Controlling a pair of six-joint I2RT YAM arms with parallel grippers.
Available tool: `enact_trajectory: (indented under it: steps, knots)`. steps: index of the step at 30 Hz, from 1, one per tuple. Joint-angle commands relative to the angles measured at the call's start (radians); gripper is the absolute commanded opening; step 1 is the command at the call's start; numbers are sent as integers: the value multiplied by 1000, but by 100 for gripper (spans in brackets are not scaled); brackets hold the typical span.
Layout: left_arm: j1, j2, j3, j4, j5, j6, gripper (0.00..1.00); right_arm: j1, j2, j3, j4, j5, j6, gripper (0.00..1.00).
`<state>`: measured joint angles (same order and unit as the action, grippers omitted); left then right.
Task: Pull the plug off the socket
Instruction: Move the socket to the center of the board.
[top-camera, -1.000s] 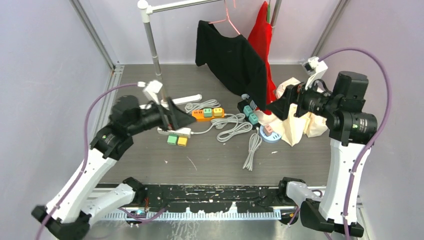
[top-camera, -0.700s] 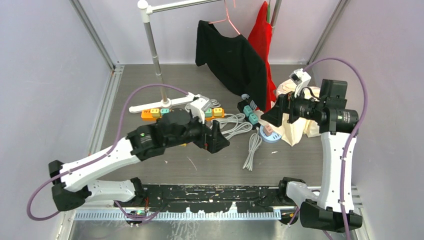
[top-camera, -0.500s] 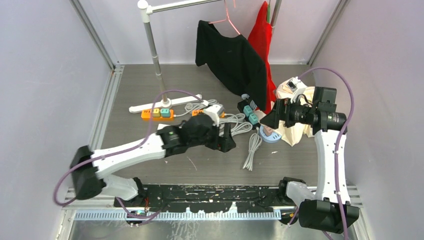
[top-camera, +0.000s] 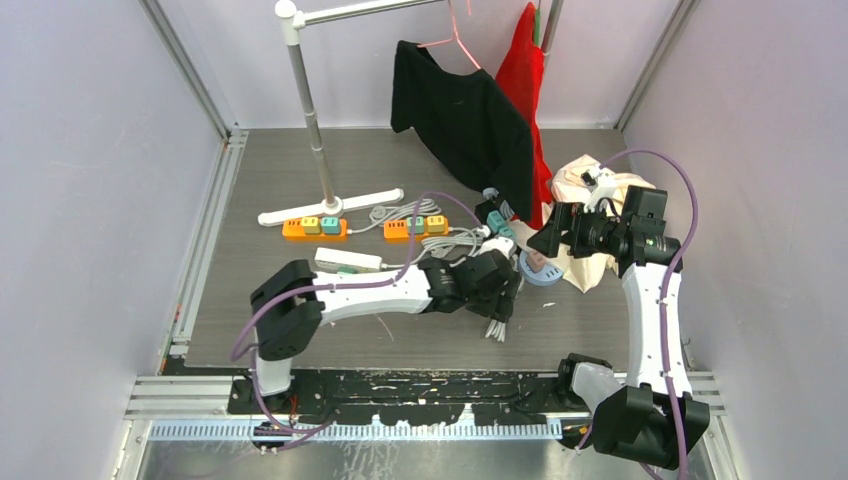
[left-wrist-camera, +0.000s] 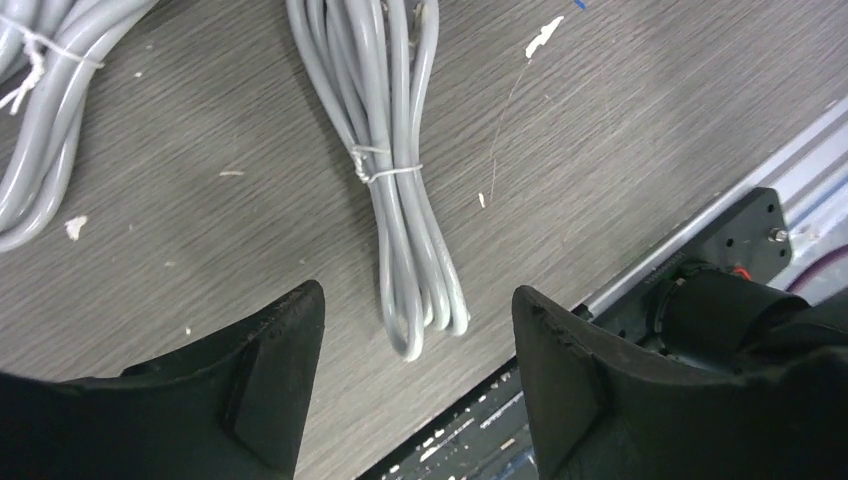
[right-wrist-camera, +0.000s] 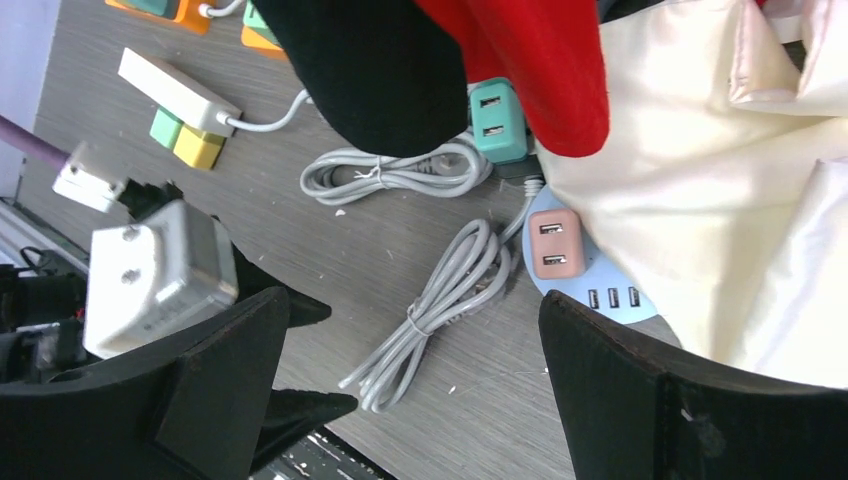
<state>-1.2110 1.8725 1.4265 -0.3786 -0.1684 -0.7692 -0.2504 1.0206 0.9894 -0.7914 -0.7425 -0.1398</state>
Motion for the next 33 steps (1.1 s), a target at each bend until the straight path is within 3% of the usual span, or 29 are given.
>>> enact_trajectory:
  steps: [1,8,14,17,23,27,29,33]
  knots:
    - [-9,61,86,-8,-48,55,68,-3,-20,2,55,62,-1,99]
    - [-38,162,155,-44,-135,60,63,-3,-9,-3,57,90,0,98]
    - [-43,217,193,-36,-157,70,57,-3,2,-4,54,86,-7,87]
    - [-42,252,234,-55,-160,76,54,-3,3,-3,54,89,-7,87]
    - [-42,294,265,-81,-145,94,34,-3,6,-5,55,88,-10,85]
    - [-42,264,234,-97,-137,135,5,-4,11,-7,53,86,-14,84]
    - [-43,218,184,-98,-140,173,0,-3,15,-8,50,75,-20,82]
    - [-44,83,26,-104,-160,239,0,-3,19,-13,44,43,-39,80]
